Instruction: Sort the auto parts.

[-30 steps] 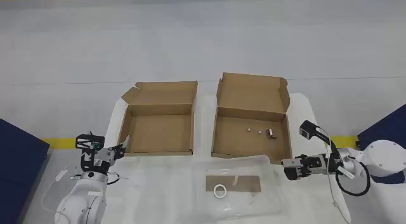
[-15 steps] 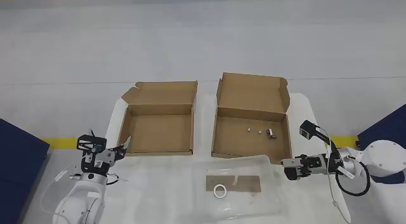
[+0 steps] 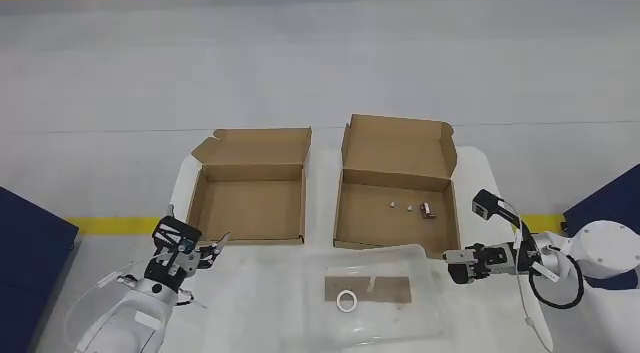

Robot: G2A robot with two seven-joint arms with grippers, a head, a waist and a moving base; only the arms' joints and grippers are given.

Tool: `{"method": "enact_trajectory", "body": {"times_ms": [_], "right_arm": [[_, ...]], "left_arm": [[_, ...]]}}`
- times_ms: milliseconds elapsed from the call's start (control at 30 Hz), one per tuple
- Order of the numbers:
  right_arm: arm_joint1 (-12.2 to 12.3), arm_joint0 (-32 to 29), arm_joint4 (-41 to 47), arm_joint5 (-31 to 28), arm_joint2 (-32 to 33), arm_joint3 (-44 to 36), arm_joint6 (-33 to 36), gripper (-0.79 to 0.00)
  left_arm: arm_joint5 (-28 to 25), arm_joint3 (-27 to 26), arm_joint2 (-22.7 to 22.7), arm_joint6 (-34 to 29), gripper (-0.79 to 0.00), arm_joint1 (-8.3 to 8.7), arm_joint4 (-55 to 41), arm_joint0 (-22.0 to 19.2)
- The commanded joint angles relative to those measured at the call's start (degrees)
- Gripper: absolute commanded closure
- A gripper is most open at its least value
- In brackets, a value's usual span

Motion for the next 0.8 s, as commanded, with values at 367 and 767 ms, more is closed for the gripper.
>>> {"method": "enact_trajectory", "body": {"times_ms": [367, 767], "right_arm": [[0.0, 0.0, 0.0, 0.0, 0.0, 0.0, 0.0, -0.785], [0.0, 0.0, 0.0, 0.0, 0.0, 0.0, 0.0, -0.785]], "left_arm": [[-17.5, -12.4, 7.2, -27.0, -0.785, 0.58, 2.7, -3.8], [-21.1, -15.8, 10.5, -30.0, -0.785, 0.73, 5.4, -4.7]]}}
